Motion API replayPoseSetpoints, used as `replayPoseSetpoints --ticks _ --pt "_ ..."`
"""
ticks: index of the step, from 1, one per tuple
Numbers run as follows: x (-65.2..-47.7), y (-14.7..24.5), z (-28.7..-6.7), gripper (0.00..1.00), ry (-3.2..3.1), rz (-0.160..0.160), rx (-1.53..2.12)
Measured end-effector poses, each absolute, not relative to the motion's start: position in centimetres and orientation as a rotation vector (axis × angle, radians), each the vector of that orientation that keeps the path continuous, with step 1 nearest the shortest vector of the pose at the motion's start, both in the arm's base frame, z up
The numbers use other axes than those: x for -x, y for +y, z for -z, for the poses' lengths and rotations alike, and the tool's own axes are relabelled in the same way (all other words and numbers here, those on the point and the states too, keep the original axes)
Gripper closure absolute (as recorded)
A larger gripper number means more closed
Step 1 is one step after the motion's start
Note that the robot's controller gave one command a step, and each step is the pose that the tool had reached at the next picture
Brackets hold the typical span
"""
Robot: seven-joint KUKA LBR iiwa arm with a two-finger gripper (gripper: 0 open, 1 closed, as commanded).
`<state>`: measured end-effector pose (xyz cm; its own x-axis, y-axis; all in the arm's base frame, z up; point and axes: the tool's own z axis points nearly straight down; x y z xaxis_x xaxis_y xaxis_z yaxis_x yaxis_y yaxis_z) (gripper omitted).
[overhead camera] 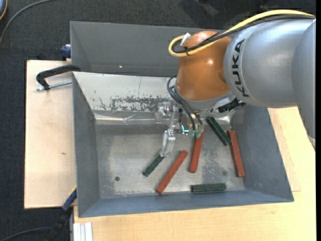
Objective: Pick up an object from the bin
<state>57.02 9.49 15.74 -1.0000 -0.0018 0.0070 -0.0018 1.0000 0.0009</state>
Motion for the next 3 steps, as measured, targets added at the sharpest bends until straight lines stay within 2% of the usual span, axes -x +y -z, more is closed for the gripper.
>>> replayPoseSetpoints --ticks 1,2,3 --pt "-54.0 7.1 -6.8 0.0 -3.126 0.001 -0.26" --pt "-54.2 7.2 -7.1 1.0 -3.133 0.003 -0.261" --pt "-53.7 6.4 -22.0 1.0 -3.147 0.002 -0.235"
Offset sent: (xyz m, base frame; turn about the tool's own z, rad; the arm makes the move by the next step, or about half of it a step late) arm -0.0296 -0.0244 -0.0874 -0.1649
